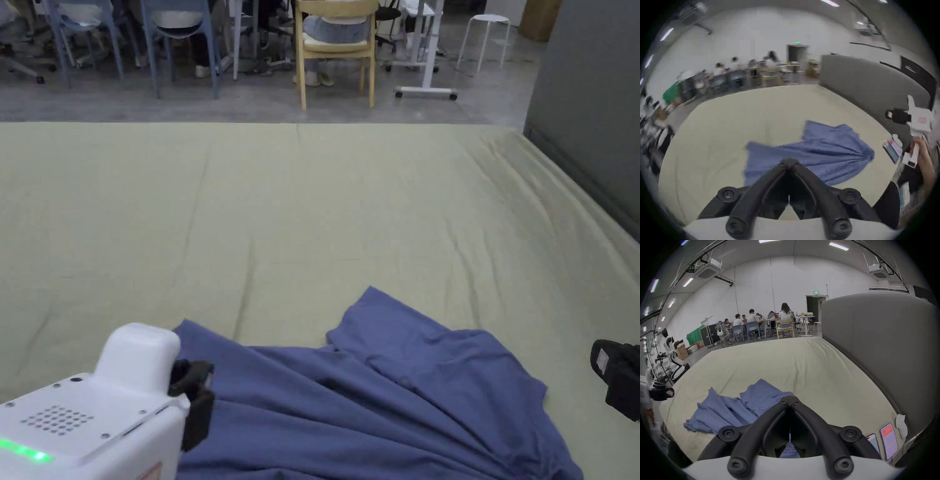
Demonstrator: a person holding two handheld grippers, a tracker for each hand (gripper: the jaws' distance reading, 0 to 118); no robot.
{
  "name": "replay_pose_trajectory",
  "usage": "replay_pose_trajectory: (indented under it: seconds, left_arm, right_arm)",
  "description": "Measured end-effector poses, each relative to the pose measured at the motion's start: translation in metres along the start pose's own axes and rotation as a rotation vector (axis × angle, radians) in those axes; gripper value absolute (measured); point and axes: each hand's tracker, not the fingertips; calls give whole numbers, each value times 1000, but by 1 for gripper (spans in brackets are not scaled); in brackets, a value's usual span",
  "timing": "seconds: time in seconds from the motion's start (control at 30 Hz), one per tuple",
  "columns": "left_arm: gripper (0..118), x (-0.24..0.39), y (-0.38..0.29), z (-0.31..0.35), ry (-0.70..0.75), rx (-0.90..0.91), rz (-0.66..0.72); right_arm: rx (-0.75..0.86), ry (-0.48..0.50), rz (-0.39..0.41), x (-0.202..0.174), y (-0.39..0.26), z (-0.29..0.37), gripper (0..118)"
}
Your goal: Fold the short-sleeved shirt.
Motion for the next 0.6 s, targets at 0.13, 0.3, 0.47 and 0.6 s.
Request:
replay_pose_trajectory:
  seconds: [0.13, 0.3, 0.47, 0.6]
  left_arm:
    - [0, -31, -14, 19, 53, 19, 167]
    - [12, -45, 10, -27, 49, 9, 157]
    - [97, -81, 52, -151, -10, -137, 243]
    - [97, -101, 53, -257, 5, -331, 290]
  right_arm:
    - [-11, 21, 17, -13, -1, -1, 3]
    - [-19, 34, 53, -22, 2, 0, 3]
    - [-54, 18, 97, -25, 1, -9, 3]
    - [-105, -1, 107, -27, -6, -25, 3]
